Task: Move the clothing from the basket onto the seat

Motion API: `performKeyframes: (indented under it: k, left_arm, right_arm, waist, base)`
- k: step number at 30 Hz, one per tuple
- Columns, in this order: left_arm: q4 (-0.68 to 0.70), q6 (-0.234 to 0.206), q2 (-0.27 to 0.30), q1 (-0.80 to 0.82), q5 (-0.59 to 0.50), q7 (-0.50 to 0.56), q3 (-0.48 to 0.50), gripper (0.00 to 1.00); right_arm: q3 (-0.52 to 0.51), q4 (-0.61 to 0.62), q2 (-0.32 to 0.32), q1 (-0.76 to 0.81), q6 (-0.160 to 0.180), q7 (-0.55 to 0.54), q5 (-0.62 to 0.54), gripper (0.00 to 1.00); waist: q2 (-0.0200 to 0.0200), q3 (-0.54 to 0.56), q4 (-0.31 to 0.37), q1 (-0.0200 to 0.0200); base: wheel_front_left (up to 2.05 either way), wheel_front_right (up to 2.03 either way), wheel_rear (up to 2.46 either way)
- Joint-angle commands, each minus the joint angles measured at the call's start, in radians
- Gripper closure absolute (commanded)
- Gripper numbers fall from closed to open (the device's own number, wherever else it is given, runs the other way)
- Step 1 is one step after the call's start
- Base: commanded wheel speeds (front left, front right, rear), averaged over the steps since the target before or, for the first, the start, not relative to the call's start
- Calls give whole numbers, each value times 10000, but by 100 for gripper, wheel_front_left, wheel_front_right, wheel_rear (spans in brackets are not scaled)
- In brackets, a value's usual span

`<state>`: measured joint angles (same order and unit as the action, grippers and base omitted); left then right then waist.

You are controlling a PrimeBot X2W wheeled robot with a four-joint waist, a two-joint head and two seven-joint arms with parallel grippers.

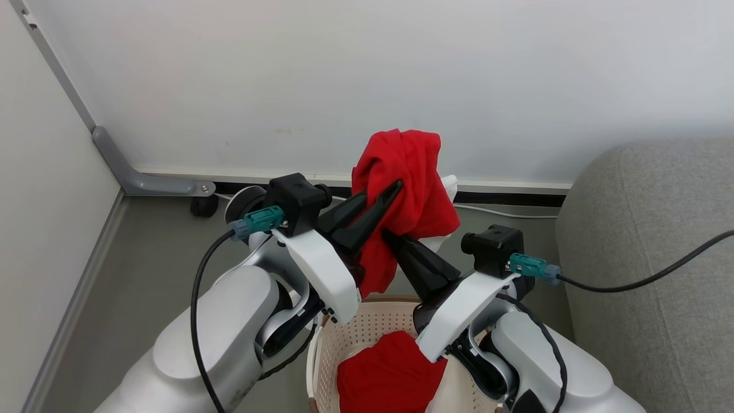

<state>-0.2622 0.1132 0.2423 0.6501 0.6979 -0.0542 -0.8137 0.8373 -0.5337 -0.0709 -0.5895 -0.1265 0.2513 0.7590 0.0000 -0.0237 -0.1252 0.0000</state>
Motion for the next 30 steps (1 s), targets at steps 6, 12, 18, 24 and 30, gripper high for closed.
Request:
performKeyframes:
  k: [6,12,18,24,30]
  left_arm:
    - [232,-136,375,599,102,-166,467,100]
    - [162,-258,496,455,164,-374,617,56]
    - [-34,-564,663,186,271,-711,919,0]
    - [-328,-1101,910,-150,300,-960,1246,0]
    - [-441,-1167,998,-546,310,-1128,1177,0]
  right_arm:
    - [-481,345,200,75,-42,105,-601,100]
    - [-706,561,201,421,-42,105,-1051,100]
    - [-1067,888,196,793,-42,105,-1630,100]
    - [-1512,1201,197,1082,-42,105,-2152,100]
    - [-2029,1485,200,1383,-42,105,-2631,100]
  waist:
    - [0,55,97,0]
    - [0,138,199,0]
    - [0,270,328,0]
    - [0,389,416,0]
    - [0,492,525,0]
  base:
    - [0,0,0]
    - [0,0,0]
    - [0,0,0]
    - [0,0,0]
    - [0,0,0]
